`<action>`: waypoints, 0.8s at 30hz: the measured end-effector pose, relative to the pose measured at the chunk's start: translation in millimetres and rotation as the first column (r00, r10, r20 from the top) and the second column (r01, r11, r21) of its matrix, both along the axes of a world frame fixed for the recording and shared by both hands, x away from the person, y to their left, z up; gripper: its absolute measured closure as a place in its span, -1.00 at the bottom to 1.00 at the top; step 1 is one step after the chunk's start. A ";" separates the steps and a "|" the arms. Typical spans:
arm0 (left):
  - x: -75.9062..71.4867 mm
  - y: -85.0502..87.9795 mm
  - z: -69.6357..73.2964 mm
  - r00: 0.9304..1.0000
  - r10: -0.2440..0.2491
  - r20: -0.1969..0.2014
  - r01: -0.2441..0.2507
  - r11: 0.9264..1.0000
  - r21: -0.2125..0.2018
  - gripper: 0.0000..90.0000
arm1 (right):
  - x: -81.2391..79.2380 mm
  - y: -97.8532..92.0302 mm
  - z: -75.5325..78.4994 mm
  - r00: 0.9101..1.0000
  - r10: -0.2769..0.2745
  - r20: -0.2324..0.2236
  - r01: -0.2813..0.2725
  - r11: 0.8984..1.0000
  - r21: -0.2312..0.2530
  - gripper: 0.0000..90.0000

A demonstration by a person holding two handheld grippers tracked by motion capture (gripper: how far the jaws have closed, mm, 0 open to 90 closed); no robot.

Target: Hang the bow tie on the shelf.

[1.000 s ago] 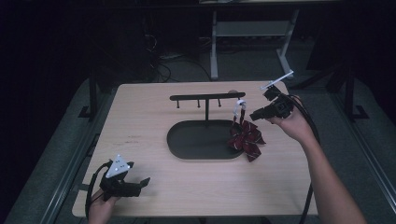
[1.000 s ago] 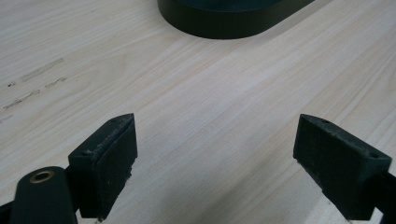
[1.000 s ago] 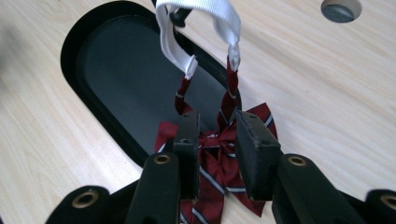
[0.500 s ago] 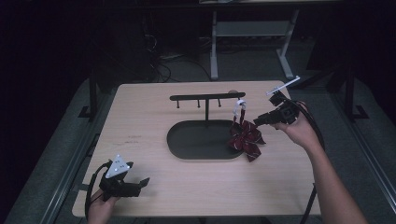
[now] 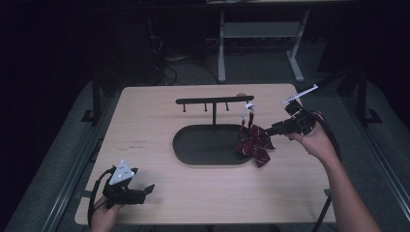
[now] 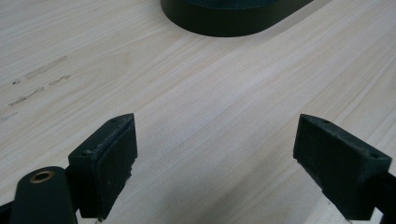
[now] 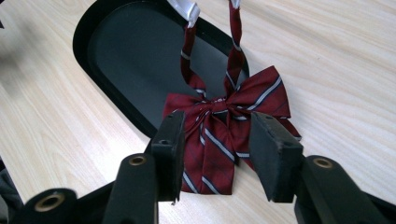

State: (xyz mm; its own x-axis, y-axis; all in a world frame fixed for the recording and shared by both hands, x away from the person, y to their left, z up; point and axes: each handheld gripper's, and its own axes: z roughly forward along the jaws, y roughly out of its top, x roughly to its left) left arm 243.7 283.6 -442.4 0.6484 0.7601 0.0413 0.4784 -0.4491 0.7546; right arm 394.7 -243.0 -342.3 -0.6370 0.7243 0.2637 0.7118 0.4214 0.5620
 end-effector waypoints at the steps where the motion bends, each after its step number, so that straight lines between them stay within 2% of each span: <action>1: -0.1 0.3 0.3 1.000 0.001 -0.003 -0.001 1.000 0.004 -0.70 | -2.3 -0.8 -1.5 1.000 0.000 -0.002 0.000 1.000 0.002 0.18; 7: -0.2 0.2 0.0 1.000 0.003 0.000 -0.003 1.000 0.003 -0.70 | -6.5 -3.9 -5.1 1.000 0.000 0.008 0.000 1.000 0.010 0.13; 14: -0.2 0.8 0.0 1.000 0.006 -0.003 -0.006 1.000 0.003 -0.70 | -12.7 -7.3 -10.7 1.000 -0.003 0.001 0.003 1.000 0.018 0.06; 24: 0.0 0.6 -0.6 1.000 0.006 -0.002 -0.006 1.000 0.003 -0.70 | -22.3 -10.3 -15.0 1.000 -0.002 0.007 0.002 1.000 0.024 0.04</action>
